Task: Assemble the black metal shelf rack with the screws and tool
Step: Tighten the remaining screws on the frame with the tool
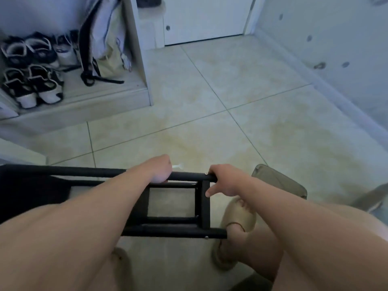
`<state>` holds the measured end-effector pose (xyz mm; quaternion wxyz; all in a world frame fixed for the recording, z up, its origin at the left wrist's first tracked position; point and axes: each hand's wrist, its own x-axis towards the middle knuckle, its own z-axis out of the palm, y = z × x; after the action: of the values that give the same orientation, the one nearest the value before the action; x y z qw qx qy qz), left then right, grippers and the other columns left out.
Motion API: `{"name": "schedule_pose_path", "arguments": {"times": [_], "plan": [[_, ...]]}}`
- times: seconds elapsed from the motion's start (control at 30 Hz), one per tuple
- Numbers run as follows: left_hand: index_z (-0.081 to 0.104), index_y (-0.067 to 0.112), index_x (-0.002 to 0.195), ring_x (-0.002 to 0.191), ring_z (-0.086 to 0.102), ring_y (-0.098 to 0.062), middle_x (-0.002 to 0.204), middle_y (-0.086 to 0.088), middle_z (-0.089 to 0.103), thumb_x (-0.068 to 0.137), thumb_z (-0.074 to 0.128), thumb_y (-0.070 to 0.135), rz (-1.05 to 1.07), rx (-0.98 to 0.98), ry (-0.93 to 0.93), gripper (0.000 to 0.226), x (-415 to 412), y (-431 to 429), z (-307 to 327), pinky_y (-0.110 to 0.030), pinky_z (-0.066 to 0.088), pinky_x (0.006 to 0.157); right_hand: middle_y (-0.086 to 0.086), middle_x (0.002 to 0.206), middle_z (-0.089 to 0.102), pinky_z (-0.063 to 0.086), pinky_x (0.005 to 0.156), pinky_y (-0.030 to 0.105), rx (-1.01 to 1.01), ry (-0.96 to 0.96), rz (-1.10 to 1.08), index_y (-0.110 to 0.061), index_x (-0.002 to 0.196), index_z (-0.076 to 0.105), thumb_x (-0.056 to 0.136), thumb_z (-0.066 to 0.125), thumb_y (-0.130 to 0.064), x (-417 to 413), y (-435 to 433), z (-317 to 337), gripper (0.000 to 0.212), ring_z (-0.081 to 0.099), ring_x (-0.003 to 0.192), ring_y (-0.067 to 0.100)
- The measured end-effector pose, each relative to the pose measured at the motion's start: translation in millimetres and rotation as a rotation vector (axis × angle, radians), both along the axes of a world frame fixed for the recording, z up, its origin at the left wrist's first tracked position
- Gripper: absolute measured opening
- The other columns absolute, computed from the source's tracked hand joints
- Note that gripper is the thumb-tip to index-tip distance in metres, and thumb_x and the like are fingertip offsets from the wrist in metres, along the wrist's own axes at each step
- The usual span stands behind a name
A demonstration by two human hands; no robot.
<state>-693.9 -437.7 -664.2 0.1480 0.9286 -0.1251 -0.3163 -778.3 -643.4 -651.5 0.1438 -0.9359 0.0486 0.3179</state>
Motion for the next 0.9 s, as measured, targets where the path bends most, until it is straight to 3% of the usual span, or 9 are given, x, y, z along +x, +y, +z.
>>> {"name": "schedule_pose_path", "arguments": {"times": [0.17,0.27,0.4,0.53,0.83,0.9], "plan": [[0.047,0.007,0.107,0.089,0.062,-0.031,0.096,-0.010,0.067,0.102,0.037,0.014,0.012,-0.018,-0.115,0.013,18,9,3,-0.044,0.048,0.082,-0.004,0.108,0.056,0.042,0.072,0.036,-0.046,-0.245,0.031,-0.021,0.111,0.051,0.077,0.083,-0.049,18,-2,3,0.054,0.053,0.095,0.021],[0.044,0.015,0.106,0.084,0.056,-0.026,0.088,-0.001,0.063,0.101,0.035,0.015,0.038,0.008,-0.190,0.010,10,17,-5,-0.040,0.039,0.080,-0.005,0.105,0.054,0.038,0.068,0.035,-0.048,-0.321,0.060,-0.023,0.101,0.044,0.079,0.081,-0.046,12,10,-7,0.050,0.052,0.094,0.021],[0.042,0.018,0.104,0.078,0.055,-0.021,0.084,0.003,0.061,0.104,0.033,0.017,0.026,0.063,-0.215,0.009,-12,22,-27,-0.038,0.037,0.082,-0.006,0.102,0.054,0.038,0.064,0.035,-0.026,-0.291,0.025,-0.023,0.099,0.043,0.087,0.075,-0.044,-5,21,-29,0.040,0.058,0.089,0.023],[0.043,0.020,0.103,0.079,0.057,-0.019,0.086,0.003,0.062,0.105,0.034,0.020,0.022,0.050,-0.140,0.009,-34,22,-48,-0.038,0.040,0.087,-0.008,0.094,0.048,0.041,0.067,0.035,0.009,-0.198,-0.036,-0.023,0.097,0.044,0.091,0.071,-0.040,-26,24,-53,0.032,0.052,0.083,0.019],[0.046,0.016,0.109,0.096,0.059,-0.026,0.099,0.001,0.062,0.102,0.036,0.020,0.036,0.108,-0.010,0.013,-64,24,-87,-0.042,0.039,0.090,-0.002,0.102,0.052,0.043,0.073,0.036,0.047,-0.092,-0.090,-0.023,0.098,0.045,0.093,0.068,-0.029,-59,33,-101,0.024,0.056,0.092,0.023],[0.045,0.016,0.106,0.092,0.056,-0.028,0.101,-0.002,0.063,0.102,0.037,0.019,0.037,0.126,0.044,0.010,-66,25,-97,-0.042,0.036,0.085,0.000,0.105,0.054,0.047,0.077,0.037,0.055,-0.062,-0.088,-0.020,0.100,0.047,0.093,0.067,-0.028,-61,34,-109,0.023,0.058,0.097,0.026]]}}
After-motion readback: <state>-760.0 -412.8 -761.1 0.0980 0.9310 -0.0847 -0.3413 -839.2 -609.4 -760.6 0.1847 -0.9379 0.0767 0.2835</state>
